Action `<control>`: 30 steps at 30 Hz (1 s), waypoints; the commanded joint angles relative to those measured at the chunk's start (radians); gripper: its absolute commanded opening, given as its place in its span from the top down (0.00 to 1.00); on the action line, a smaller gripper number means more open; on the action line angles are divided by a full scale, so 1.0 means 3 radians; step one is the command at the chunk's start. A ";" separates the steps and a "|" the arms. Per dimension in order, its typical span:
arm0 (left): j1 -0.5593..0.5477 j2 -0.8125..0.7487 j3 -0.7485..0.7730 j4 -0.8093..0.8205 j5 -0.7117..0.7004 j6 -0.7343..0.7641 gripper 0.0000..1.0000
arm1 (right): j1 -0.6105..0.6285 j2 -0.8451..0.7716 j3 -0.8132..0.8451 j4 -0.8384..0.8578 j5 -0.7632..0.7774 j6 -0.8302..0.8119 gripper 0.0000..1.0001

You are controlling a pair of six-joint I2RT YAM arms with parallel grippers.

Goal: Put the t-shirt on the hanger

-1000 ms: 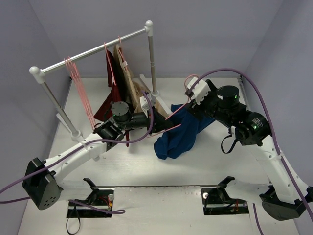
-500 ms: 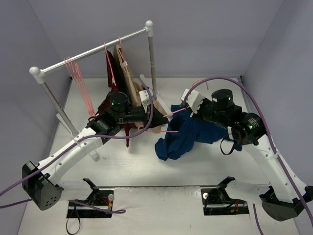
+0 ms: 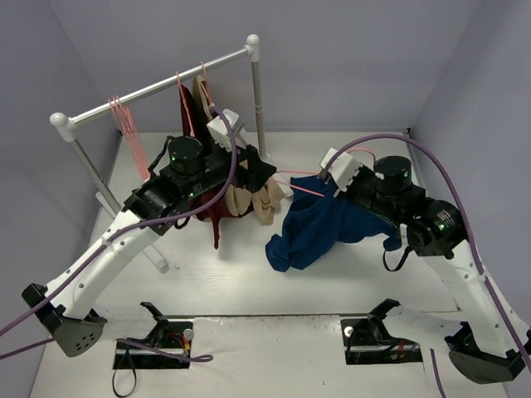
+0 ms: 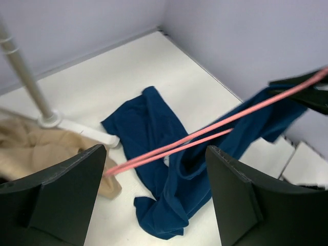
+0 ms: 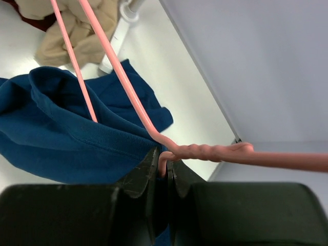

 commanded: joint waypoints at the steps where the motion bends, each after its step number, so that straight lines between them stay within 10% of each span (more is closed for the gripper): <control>1: -0.0011 -0.0225 0.0063 -0.0037 -0.0773 -0.0559 0.26 | -0.0001 -0.0008 0.0082 0.0233 0.0343 -0.0096 1.00; 13: -0.0801 0.0382 -0.0242 -0.0062 -0.1440 -0.1685 0.26 | -0.0007 0.0082 0.0159 0.0239 0.0489 -0.0079 1.00; 30: -0.0929 0.1099 -0.0129 0.0136 -0.1660 -0.2249 0.28 | -0.0003 0.0022 0.0095 0.0261 0.0513 -0.0016 1.00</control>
